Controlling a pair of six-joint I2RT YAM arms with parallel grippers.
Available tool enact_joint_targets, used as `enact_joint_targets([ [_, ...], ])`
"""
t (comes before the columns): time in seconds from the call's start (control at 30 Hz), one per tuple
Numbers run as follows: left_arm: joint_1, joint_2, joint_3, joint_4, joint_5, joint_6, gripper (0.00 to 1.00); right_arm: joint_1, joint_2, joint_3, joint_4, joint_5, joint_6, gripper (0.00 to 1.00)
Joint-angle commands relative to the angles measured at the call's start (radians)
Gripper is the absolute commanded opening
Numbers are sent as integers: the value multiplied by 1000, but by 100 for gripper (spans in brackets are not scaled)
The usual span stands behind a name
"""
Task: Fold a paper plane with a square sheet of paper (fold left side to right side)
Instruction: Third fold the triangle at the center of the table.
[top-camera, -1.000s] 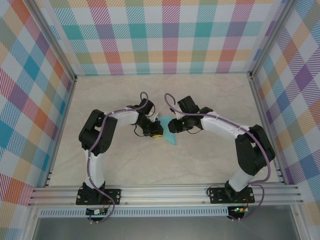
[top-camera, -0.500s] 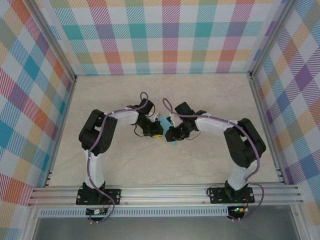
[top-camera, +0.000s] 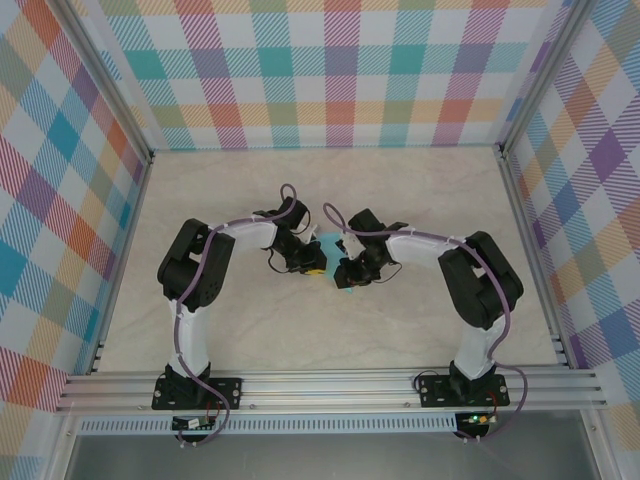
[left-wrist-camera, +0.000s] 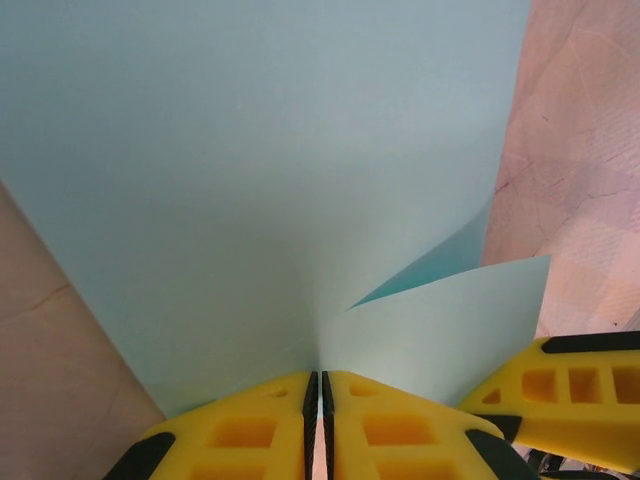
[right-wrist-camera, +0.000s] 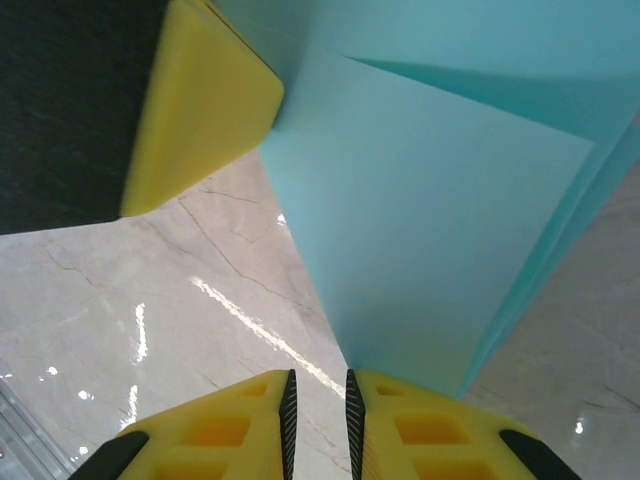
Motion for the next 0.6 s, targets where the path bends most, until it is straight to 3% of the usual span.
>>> enact_joint_targets([
  [0.0,-6,19,-2,-35,-46,16,13,-3,21,18,-32,1,8,22],
  [0.57,-6,25,5,-43,-56,16,13,-3,35,-10,-48,33,23,17],
])
